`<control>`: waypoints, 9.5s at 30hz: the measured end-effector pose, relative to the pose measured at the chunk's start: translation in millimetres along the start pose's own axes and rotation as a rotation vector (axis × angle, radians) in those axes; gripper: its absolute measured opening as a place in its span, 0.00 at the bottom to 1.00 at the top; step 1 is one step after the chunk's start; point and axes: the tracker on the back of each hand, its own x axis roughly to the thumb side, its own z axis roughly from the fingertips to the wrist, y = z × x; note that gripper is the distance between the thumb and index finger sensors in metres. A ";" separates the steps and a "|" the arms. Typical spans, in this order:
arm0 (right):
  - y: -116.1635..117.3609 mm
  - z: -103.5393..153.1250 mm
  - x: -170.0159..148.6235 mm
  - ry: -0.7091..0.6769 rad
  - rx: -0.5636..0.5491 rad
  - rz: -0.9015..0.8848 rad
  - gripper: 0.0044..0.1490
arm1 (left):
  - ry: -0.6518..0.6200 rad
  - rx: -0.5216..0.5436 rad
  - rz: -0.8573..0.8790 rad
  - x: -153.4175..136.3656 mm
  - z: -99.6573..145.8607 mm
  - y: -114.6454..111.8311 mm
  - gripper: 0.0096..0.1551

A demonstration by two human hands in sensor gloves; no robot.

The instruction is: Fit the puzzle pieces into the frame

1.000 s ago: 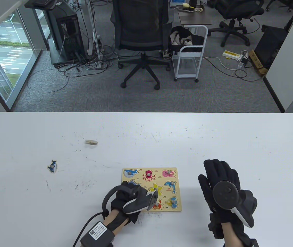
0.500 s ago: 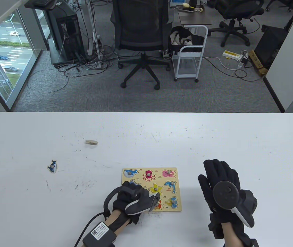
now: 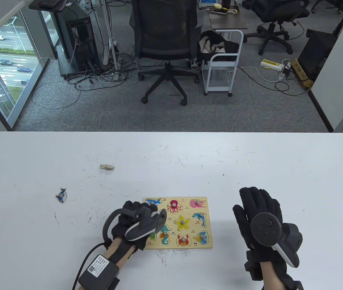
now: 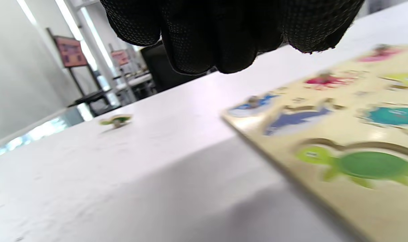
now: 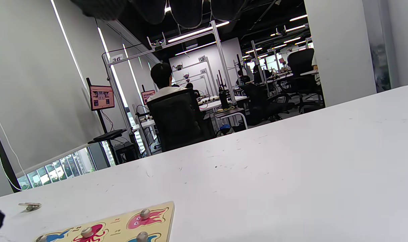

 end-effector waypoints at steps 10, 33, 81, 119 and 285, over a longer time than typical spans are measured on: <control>-3.6 0.7 -3.5 0.024 0.001 0.003 0.39 | 0.384 -0.072 0.187 -128.2 -25.7 -16.6 0.33; -3.6 -1.3 -5.4 0.052 0.033 0.007 0.39 | 0.781 -0.203 0.162 -222.7 -69.2 -103.3 0.31; -0.3 -2.3 0.6 0.052 0.037 0.050 0.39 | 0.579 -0.047 0.191 -175.3 -85.9 -97.1 0.24; -0.7 3.6 11.4 -0.025 0.023 0.065 0.39 | -0.072 0.135 0.054 53.1 -29.6 -35.8 0.25; 27.6 15.8 63.0 -0.386 0.249 -0.287 0.30 | -0.379 0.279 0.994 42.5 54.7 54.3 0.25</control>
